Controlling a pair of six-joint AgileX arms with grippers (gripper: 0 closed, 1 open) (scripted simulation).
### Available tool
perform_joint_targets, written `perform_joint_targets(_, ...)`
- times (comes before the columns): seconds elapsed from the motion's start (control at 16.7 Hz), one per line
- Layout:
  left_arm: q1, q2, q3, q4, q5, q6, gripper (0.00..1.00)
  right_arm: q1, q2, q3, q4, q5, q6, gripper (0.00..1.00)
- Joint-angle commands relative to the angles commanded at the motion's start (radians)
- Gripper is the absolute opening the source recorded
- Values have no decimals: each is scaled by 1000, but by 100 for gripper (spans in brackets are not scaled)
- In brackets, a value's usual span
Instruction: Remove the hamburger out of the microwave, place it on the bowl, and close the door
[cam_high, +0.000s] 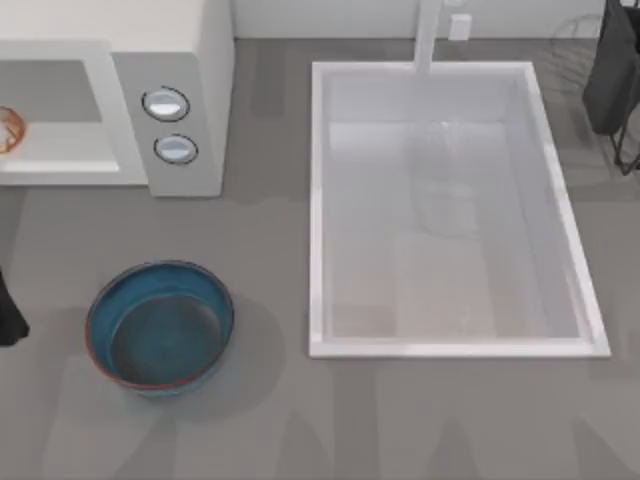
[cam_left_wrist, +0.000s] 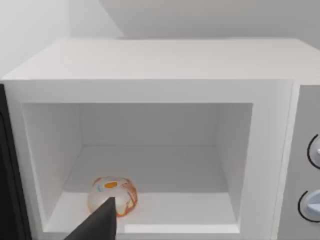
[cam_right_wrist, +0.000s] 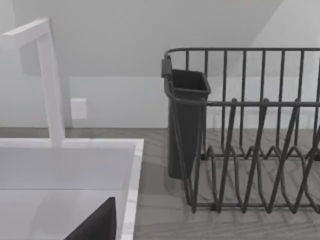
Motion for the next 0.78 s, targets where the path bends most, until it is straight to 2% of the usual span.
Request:
perform_joint_targets(0.3, 44, 447, 197, 203, 49, 19, 100, 0, 0, 0, 0, 0, 0, 100)
perform_joint_targets(0.78, 129, 1378, 578, 594, 144, 56, 100, 0, 0, 0, 0, 0, 0, 100)
